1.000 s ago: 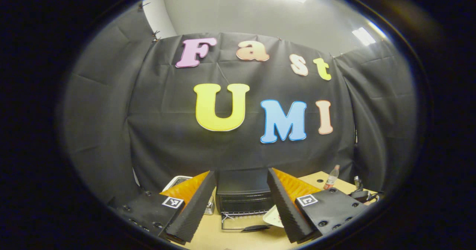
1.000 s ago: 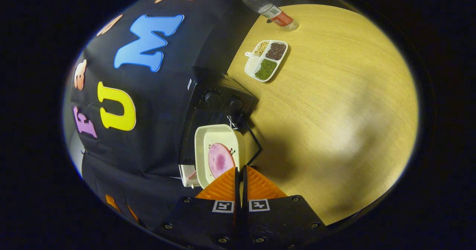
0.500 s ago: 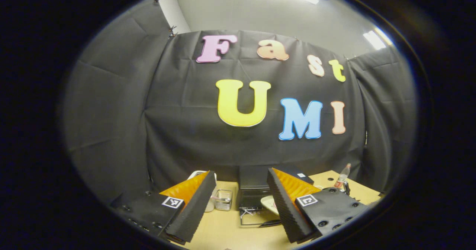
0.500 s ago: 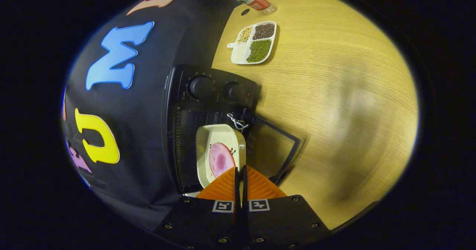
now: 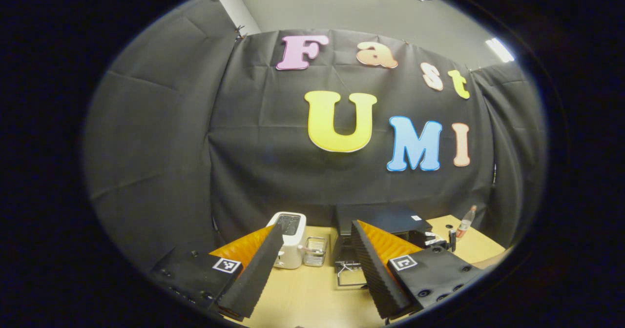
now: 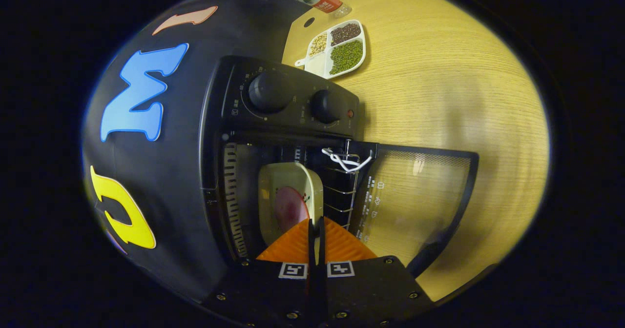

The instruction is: Open the electric oven with the left hand, put the food in, and close the electric oven.

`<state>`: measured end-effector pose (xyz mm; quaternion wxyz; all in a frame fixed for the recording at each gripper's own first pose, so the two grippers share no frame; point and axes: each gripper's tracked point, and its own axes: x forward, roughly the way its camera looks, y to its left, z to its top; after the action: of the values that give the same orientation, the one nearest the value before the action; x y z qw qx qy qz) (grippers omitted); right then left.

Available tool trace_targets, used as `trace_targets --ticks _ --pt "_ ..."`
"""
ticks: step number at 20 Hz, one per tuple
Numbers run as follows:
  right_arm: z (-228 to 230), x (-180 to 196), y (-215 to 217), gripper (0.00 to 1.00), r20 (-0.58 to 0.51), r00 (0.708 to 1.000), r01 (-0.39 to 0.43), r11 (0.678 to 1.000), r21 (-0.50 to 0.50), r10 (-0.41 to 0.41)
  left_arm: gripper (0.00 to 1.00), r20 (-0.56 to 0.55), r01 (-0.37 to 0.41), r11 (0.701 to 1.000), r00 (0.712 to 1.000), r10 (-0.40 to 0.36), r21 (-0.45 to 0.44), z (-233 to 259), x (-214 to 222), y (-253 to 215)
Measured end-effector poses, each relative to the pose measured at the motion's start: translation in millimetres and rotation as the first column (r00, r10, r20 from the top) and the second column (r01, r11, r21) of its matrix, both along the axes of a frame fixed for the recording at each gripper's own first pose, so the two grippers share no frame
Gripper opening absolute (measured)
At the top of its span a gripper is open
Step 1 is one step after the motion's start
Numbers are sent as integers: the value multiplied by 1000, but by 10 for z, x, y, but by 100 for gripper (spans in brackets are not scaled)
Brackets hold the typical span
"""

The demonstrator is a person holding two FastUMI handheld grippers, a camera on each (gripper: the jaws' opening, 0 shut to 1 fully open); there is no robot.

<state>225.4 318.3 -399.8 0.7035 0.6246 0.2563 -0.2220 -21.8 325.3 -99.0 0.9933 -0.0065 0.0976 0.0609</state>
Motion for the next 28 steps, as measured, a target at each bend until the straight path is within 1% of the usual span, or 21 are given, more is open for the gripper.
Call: trace_targets --ticks 2,4,5,6,9,10,13,14,15,16,17,18,19,20,21,22,24,25,26,27,28 --pt "-54 114 56 0 -1 999 41 999 21 -41 95 -13 -12 1000 1000 12 7 -49 1 84" --pt "-69 222 107 1 8 998 63 998 21 -64 99 -22 -23 1000 999 23 5 -74 2 128" --pt "-81 275 140 1 13 998 67 997 24 -67 99 -24 -28 1000 999 28 5 -79 18 149" --pt "-90 325 180 1 17 998 67 997 32 -68 94 -26 -33 999 999 33 4 -75 23 180" --pt "-107 420 224 1 30 998 62 998 26 -63 95 -23 -38 999 999 38 -6 -70 66 184" --pt "-113 429 216 1 29 997 69 997 25 -70 92 -24 -36 999 999 35 -9 -75 86 170" --pt "-41 391 199 5 70 995 62 997 40 -65 95 -21 -21 1000 1000 21 -12 -62 129 74" --pt "5 371 187 6 91 995 49 998 36 -52 95 -18 -13 1000 1000 13 -10 -55 147 30" --pt "50 326 161 11 104 994 30 999 16 -31 95 -17 -5 1000 1000 5 -8 -58 162 -30" --pt "93 281 139 15 109 994 -1 1000 3 0 98 -16 4 1000 1000 -4 -9 -53 175 -97" --pt "197 261 145 21 141 989 -37 999 -2 37 98 -13 13 1000 1000 -14 -11 -52 185 -170" --pt "241 177 141 25 134 987 -85 996 -26 88 98 -12 23 1000 1000 -23 -14 -49 199 -235" --pt "258 80 117 31 118 984 -127 990 -55 132 95 -10 34 999 999 -35 -19 -50 220 -321" --pt "284 -7 86 31 103 978 -171 981 -88 180 98 -11 46 999 999 -46 -26 -59 239 -404" --pt "334 -115 33 37 90 970 -212 969 -128 225 95 -11 60 998 998 -60 -32 -72 264 -510" --pt "405 -210 -42 37 89 958 -254 951 -178 273 95 -5 72 997 997 -73 -35 -52 284 -592" --pt "594 -412 -243 37 68 923 -340 887 -314 378 95 -2 99 994 995 -99 -41 -58 333 -780" --pt "731 -500 -394 37 57 907 -362 842 -399 417 95 3 112 993 994 -112 -42 -43 368 -876" --pt "890 -589 -545 37 48 889 -377 789 -485 454 91 9 125 991 992 -125 -43 -19 386 -965" --pt "1095 -706 -682 37 41 871 -382 729 -568 489 95 14 139 989 990 -138 -45 -2 408 -1057" --pt "1316 -792 -808 37 38 851 -379 664 -645 523 95 20 154 987 988 -154 -49 18 428 -1158"
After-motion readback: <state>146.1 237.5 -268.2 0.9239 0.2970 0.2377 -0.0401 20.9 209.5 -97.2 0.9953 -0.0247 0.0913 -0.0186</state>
